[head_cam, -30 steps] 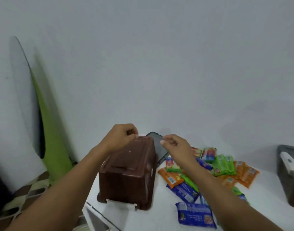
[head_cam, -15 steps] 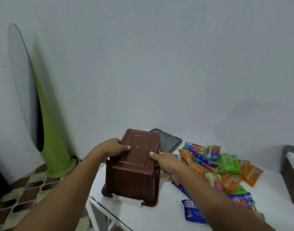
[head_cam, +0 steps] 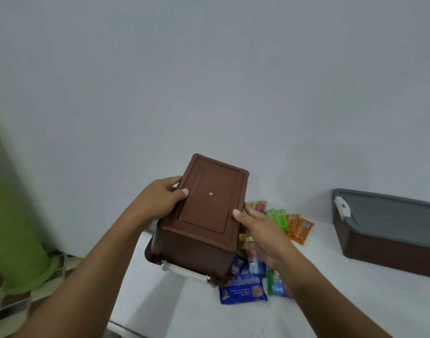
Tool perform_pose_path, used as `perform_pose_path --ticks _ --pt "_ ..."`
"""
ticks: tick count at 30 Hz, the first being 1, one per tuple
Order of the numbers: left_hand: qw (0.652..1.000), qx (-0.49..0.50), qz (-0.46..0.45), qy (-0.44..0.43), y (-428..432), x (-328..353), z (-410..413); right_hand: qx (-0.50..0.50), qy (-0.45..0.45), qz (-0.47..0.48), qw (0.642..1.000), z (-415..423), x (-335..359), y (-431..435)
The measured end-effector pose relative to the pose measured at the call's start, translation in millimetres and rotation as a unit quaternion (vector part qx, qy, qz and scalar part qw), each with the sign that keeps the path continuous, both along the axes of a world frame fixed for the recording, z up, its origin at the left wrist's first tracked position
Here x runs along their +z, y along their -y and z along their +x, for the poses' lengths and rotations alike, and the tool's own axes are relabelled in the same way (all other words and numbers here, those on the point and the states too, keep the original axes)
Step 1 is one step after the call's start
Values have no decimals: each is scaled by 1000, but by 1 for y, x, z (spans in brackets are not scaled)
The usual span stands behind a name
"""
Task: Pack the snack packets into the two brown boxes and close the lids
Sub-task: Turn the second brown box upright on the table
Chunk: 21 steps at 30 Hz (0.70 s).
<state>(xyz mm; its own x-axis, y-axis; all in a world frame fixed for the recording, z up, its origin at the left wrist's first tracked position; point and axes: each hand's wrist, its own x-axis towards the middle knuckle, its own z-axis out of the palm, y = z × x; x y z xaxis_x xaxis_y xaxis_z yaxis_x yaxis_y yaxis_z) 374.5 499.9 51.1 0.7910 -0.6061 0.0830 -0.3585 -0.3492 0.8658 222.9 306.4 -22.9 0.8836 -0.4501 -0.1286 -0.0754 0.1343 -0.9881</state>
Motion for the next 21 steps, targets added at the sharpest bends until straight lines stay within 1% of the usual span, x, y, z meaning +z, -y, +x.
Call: perform_pose_path --ticks 5,8,11,15,17,19,21 --pt "996 -49 -77 17 46 6 -57 -51 48 -12 997 -77 9 43" --pt "985 -66 -159 -22 70 1 -103 -76 90 -26 993 -127 19 69" --pt "973 -86 -210 -35 90 -13 -143 -99 108 -39 988 -177 27 89" --pt "952 -94 -282 -66 109 -38 -199 -170 139 64 974 -235 30 107" --pt "942 -103 -311 -76 115 -52 -221 -178 152 93 968 -261 31 112" --pt "925 -93 -349 -117 120 -60 -237 -197 167 122 958 -285 32 120" --pt "896 -79 -393 -191 125 -62 -253 -195 166 133 957 -303 32 129"
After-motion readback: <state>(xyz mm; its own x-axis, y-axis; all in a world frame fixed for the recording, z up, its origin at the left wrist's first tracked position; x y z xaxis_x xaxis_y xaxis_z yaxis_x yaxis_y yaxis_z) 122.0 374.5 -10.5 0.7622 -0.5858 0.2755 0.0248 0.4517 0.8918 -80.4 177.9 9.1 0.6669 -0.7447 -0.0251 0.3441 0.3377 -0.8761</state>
